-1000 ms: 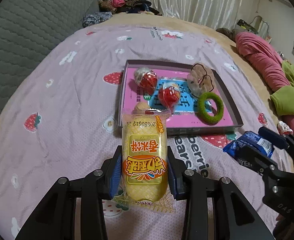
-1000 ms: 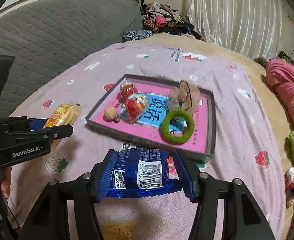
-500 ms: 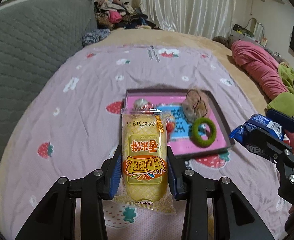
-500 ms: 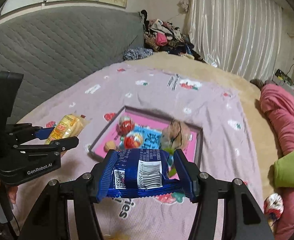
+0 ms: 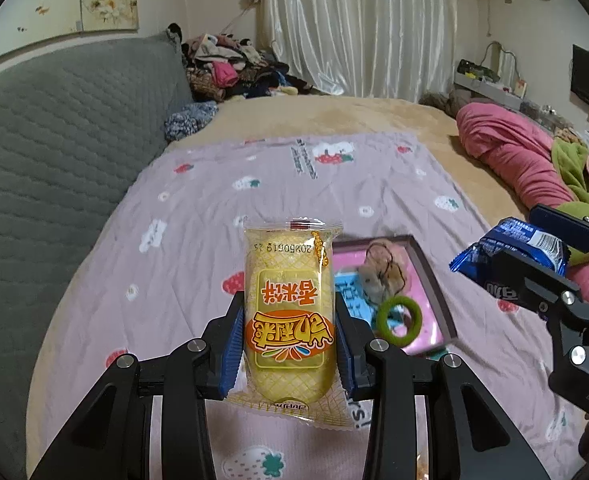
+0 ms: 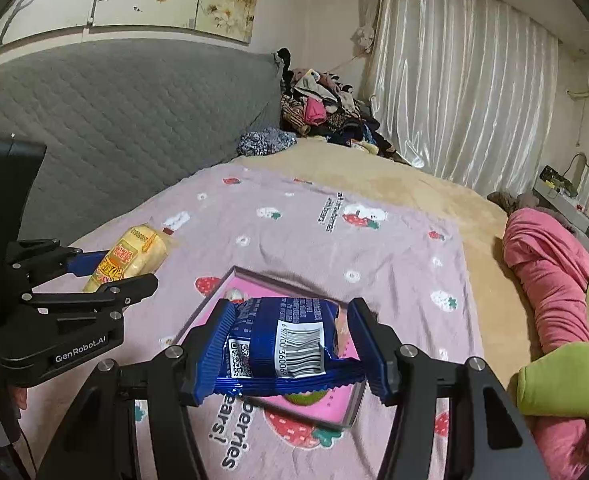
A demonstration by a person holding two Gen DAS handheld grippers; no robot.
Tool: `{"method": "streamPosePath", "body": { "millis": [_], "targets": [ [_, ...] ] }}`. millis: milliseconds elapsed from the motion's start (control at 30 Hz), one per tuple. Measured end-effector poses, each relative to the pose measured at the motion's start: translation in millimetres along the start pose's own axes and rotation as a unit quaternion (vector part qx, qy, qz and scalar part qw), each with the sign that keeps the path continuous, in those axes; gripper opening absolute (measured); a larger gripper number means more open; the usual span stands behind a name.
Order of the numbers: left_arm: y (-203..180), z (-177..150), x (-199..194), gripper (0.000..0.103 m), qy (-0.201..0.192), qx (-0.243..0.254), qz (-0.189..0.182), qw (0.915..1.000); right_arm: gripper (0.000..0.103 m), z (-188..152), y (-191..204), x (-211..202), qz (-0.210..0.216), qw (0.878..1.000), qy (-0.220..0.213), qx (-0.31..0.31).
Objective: Organize objects
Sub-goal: 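Lift and carry the bread pack and blue packet over the pink tray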
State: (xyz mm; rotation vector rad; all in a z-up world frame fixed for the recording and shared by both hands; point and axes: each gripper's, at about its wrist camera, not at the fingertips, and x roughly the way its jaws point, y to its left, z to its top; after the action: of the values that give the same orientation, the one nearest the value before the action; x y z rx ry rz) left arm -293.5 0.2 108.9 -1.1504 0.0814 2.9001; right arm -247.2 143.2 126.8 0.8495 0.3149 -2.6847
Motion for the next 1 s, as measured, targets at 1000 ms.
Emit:
{"method": "streamPosePath", "body": {
  "millis": [1000],
  "targets": [
    [-39.5,5.5,103.8,0.041,0.004,0.004,-0.028,0.9996,0.059,-33.8,-46.7,81.4,0.013,0.999,0.005,0.034]
  ]
}}
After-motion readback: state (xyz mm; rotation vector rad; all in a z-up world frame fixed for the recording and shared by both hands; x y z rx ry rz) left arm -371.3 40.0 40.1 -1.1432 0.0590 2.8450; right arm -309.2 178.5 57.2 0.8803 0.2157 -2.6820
